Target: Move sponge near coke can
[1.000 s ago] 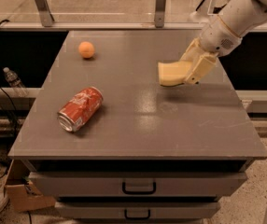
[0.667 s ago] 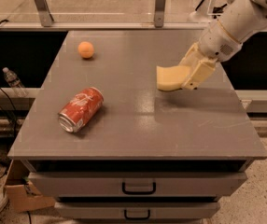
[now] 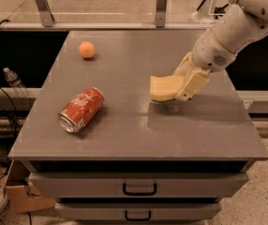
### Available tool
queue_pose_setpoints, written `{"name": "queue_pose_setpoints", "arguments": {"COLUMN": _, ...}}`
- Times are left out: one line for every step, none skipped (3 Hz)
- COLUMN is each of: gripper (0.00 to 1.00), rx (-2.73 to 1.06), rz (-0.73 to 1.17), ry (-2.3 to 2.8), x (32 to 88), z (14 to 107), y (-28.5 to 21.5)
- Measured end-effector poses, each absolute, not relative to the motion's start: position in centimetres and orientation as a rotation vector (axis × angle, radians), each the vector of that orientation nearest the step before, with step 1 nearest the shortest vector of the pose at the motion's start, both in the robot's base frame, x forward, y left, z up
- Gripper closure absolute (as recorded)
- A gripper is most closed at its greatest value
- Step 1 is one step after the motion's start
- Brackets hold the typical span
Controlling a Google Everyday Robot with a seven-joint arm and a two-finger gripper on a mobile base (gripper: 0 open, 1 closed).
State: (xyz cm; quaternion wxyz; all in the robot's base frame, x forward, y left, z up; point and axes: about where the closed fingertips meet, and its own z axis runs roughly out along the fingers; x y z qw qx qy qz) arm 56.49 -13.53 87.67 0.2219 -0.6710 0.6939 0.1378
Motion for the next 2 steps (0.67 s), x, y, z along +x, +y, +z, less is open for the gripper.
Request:
{"name": "queue_pose_setpoints", "arguments": {"gripper": 1.0, "rx": -1.884, "rz": 0.389, "ry": 1.903, "x": 55.9, "z": 86.9, "y": -11.6}}
{"name": "queue_pose_setpoints", "arguments": {"gripper": 1.0, "rx": -1.919, "rz": 0.41, "ry": 1.873, "x": 55.6, "z": 86.3, "y": -9.6}}
